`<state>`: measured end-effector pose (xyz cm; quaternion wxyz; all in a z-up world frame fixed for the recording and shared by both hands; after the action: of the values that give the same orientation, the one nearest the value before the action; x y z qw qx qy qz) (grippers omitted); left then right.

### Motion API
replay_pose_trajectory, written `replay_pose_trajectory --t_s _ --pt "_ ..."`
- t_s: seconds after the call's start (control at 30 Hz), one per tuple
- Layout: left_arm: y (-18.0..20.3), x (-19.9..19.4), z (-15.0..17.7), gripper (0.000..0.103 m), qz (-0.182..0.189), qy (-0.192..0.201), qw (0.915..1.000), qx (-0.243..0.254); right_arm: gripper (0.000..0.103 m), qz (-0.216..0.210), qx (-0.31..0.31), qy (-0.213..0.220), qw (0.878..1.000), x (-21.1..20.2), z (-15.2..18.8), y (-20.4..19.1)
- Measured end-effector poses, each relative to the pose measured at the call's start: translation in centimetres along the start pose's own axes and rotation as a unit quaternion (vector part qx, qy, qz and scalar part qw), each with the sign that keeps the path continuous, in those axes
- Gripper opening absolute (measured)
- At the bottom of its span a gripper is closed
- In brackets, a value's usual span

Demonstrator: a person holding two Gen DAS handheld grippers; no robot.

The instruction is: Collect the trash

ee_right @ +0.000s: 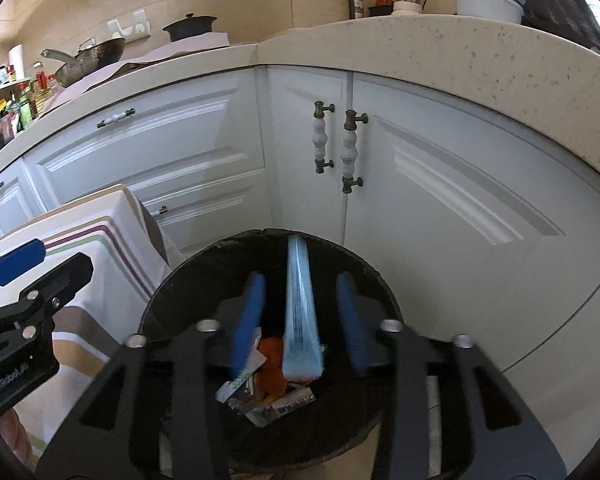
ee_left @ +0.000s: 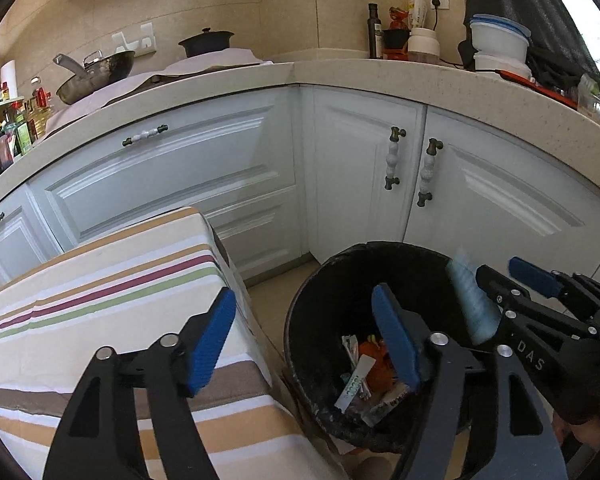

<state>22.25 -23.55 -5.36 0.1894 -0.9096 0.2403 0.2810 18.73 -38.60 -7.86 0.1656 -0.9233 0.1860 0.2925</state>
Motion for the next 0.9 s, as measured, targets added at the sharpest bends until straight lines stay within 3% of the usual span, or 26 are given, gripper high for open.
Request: replay_pose_trajectory --t_s 0.37,0.9 --pt "-0.1 -1.2 0.1 0.080 -0.004 0.008 0.9999 -0.006 0.061 0.012 0.000 0.028 1.000 -2.8 -0.5 -0.1" --pt "-1.4 -7.1 1.5 0.084 -0.022 0.033 0.9991 -0.013 0.071 0.002 0.003 0.064 0.998 -9.9 0.8 -1.4"
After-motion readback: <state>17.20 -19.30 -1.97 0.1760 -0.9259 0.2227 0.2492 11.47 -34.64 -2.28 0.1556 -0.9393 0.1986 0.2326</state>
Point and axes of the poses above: each gripper's, at about its wrist camera, not at the fingertips, and x roughly the way its jaws point, y to its right, z to its underside, the point moved 3 cm from there along x, roughly the way its jaws point, and after that the axes turned 12 degrees about x, right-handed, at the moved point
